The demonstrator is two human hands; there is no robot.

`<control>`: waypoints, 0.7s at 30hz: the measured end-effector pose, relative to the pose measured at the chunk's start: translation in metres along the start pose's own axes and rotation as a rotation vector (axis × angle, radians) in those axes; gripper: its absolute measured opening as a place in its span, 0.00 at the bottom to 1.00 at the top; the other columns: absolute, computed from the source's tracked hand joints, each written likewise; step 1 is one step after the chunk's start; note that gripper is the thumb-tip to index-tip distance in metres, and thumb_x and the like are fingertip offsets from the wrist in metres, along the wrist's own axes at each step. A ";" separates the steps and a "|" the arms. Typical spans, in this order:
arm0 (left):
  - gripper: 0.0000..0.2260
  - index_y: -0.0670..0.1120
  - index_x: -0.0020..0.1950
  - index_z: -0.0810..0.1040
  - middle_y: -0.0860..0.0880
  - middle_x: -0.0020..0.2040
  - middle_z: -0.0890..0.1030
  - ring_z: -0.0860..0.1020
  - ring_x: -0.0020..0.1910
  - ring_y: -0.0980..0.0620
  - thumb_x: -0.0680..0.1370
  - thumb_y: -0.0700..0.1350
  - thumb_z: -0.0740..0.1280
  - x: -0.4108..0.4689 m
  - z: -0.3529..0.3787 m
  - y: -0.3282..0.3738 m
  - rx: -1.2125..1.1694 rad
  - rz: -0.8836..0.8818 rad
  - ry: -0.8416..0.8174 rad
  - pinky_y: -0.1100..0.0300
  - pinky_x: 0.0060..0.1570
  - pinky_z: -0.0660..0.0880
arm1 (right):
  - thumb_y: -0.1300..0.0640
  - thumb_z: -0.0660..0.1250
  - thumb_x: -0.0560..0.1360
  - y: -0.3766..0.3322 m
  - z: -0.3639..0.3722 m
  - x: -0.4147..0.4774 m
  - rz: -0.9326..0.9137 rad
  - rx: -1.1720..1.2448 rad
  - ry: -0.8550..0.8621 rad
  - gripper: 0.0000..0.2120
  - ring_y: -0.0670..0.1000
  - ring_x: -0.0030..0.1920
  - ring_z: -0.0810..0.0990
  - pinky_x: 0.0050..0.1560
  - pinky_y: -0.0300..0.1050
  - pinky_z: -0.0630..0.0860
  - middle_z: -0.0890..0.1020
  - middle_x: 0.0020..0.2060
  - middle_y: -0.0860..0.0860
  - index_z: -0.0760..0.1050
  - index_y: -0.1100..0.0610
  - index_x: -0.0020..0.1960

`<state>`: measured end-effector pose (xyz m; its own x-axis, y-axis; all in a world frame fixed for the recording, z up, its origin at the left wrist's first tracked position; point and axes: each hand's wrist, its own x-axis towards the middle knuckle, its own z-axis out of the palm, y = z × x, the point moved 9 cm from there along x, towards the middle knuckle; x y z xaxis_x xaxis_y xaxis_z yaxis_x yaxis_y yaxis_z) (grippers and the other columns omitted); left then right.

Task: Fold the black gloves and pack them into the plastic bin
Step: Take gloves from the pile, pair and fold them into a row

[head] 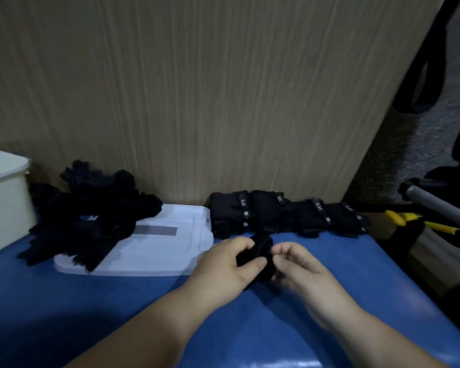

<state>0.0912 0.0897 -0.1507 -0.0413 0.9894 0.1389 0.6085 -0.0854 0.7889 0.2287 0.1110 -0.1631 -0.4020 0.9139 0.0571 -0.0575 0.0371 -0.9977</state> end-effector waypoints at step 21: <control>0.12 0.57 0.55 0.70 0.56 0.46 0.75 0.76 0.45 0.60 0.75 0.51 0.69 0.014 0.019 0.000 0.125 0.029 0.057 0.64 0.45 0.74 | 0.65 0.78 0.65 0.000 -0.037 0.004 -0.060 -0.471 -0.018 0.20 0.44 0.36 0.75 0.42 0.38 0.74 0.77 0.39 0.46 0.74 0.49 0.49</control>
<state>0.1056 0.1061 -0.1601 -0.0647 0.9782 0.1973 0.7039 -0.0954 0.7039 0.2607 0.1297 -0.1645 -0.4263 0.8977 0.1114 0.3383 0.2724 -0.9007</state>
